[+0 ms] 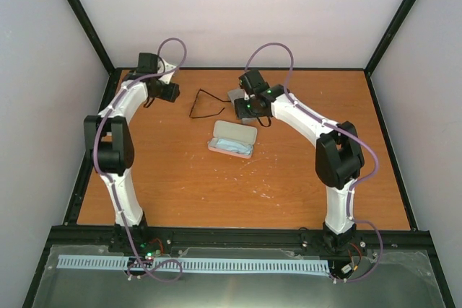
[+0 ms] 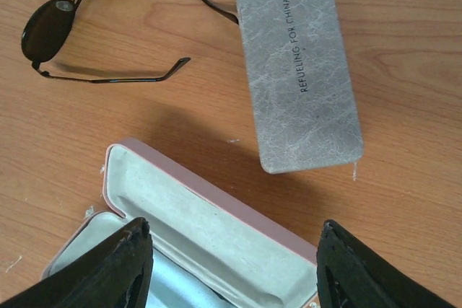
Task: Organize the sunglasses
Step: Pick up the sunglasses from the center of the board.
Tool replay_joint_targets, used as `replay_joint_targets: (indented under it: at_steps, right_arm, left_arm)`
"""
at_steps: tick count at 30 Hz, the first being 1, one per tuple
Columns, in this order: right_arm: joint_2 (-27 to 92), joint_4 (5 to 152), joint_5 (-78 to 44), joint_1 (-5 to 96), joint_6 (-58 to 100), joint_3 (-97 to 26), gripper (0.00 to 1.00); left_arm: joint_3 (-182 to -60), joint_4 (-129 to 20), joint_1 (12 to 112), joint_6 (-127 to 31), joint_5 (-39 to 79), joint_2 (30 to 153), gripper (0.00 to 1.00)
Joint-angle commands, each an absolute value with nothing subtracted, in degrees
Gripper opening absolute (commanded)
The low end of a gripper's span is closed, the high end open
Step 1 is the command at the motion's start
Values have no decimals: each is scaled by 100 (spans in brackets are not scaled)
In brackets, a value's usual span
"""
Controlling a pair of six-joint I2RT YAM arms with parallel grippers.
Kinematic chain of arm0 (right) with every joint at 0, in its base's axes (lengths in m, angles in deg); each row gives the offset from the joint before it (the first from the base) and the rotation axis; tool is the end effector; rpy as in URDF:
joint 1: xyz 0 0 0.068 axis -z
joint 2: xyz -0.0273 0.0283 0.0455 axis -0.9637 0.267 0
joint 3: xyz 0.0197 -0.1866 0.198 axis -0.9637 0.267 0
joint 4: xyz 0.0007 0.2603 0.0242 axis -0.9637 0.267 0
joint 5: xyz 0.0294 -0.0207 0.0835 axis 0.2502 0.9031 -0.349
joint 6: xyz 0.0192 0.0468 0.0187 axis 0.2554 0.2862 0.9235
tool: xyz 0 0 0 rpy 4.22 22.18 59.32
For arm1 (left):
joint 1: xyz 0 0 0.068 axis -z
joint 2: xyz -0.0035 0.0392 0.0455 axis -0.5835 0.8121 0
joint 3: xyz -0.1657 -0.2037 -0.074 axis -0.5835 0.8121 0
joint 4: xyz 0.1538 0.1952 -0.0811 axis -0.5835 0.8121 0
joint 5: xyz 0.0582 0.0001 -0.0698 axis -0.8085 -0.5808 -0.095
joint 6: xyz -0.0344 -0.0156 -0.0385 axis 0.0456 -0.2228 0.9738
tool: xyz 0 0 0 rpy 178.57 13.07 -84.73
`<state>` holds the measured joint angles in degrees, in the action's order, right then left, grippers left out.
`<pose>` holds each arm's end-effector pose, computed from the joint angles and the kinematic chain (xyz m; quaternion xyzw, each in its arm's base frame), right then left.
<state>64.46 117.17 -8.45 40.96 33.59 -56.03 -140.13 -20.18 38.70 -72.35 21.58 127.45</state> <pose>0.3641 0.2406 0.2526 -0.1151 0.9494 0.1202 0.2664 0.4328 -0.0286 0.2474 0.1597 0.9281 -0.0497 0.3327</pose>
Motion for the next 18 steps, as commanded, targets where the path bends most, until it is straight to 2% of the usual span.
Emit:
replay_joint_targets:
  at_steps: [1,5,9,18]
  right_arm:
    - [6412,11526,-1172,4205,3305,-5667,61]
    - [6282,11354,-1336,4331,3314,-5434,61]
    - [6136,11174,-1489,4433,3343,-5182,62]
    - [6026,10923,-1719,4507,3344,-4786,61]
  left_arm:
    - [-15309,-172,3921,-7357,2992,13678,55]
    - [-15931,355,3930,-7352,3231,14036,54]
    - [-16126,549,3943,-7287,3363,14034,61]
    - [-16245,702,4308,-7207,3410,14159,65]
